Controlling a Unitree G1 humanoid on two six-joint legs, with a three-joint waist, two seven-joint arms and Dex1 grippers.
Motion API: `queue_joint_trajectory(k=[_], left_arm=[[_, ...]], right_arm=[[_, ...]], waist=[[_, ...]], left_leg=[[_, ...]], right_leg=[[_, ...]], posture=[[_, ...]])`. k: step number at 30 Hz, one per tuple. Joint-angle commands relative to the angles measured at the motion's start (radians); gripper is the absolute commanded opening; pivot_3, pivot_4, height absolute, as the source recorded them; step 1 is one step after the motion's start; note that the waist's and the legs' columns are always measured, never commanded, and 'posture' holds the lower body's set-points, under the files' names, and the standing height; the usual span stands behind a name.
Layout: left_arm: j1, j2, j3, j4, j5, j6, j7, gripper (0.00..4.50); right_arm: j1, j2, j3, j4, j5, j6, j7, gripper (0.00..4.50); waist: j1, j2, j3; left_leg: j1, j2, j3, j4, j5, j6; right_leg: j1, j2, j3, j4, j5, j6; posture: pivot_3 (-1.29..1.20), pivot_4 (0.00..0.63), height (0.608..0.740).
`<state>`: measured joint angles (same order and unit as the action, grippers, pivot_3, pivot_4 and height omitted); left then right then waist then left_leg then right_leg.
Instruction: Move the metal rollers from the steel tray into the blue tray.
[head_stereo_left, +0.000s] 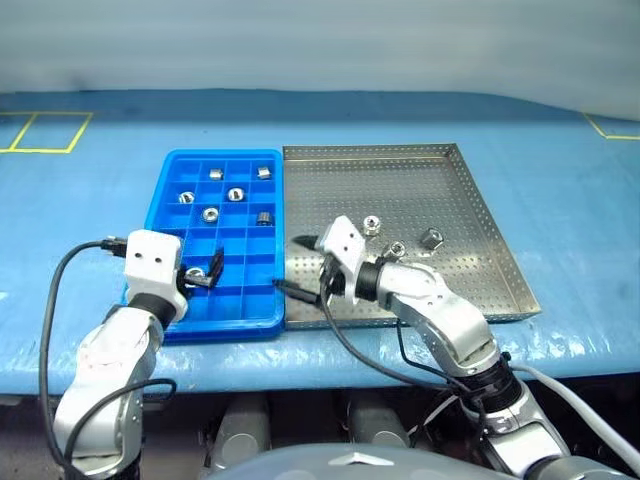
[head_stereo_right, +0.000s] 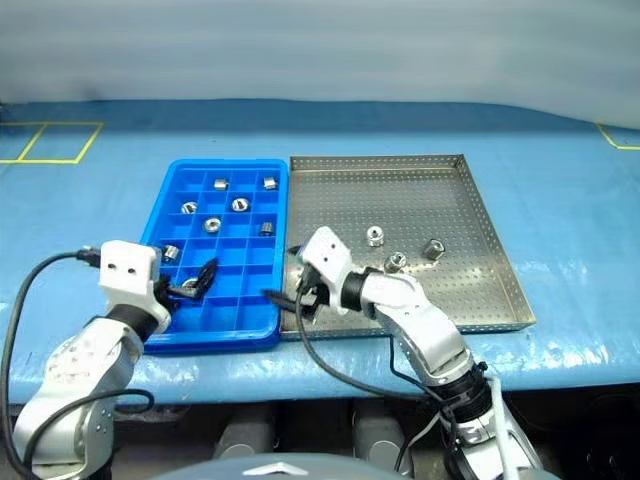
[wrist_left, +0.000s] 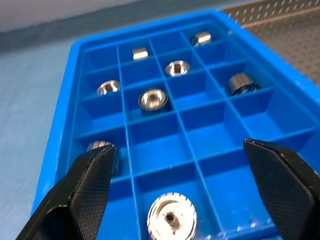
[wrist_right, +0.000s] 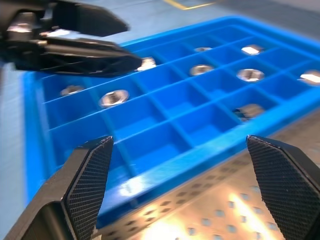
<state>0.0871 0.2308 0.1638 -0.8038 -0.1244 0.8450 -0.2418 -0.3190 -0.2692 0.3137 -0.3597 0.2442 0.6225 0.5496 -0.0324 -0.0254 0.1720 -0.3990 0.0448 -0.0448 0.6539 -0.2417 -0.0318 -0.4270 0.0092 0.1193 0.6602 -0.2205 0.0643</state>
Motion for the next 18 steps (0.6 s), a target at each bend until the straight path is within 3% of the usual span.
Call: queue_joint_trajectory(k=[1,5,10,18], left_arm=[[-0.018,-0.011,-0.095,0.050,0.021,-0.137,0.006,4.47],[-0.032,-0.016,-0.175,0.090,-0.006,-0.225,-0.034,4.47],[-0.022,0.058,-0.273,0.097,-0.037,-0.294,-0.158,4.47],[-0.005,0.112,-0.337,0.092,-0.110,-0.298,-0.258,4.47]], right_arm=[[0.004,0.034,-0.057,0.015,-0.072,-0.010,-0.141,4.50],[-0.006,0.119,-0.130,0.068,-0.142,0.030,-0.337,4.50],[-0.018,0.191,-0.178,0.130,-0.206,0.059,-0.480,4.50],[0.036,0.186,-0.212,0.123,-0.214,0.102,-0.499,4.50]], waist=[[-0.009,0.000,0.000],[-0.031,0.000,0.000],[-0.055,0.000,0.000],[-0.065,0.001,0.000]], left_leg=[[0.000,0.000,0.000,0.000,0.000,0.000],[-0.001,0.000,0.000,0.000,0.000,0.000],[-0.001,0.000,0.000,0.000,0.000,0.000],[-0.001,0.000,0.000,-0.001,0.000,0.000]], right_leg=[[0.000,0.000,0.000,0.000,0.000,0.000],[-0.001,0.000,0.001,0.000,0.001,0.001],[-0.001,0.000,0.001,0.000,0.001,0.001],[-0.001,0.000,0.002,0.000,0.000,0.000]], posture=[[-0.02,0.150,0.740],[-0.05,0.150,0.740],[-0.05,0.150,0.740],[-0.05,0.150,0.740]])
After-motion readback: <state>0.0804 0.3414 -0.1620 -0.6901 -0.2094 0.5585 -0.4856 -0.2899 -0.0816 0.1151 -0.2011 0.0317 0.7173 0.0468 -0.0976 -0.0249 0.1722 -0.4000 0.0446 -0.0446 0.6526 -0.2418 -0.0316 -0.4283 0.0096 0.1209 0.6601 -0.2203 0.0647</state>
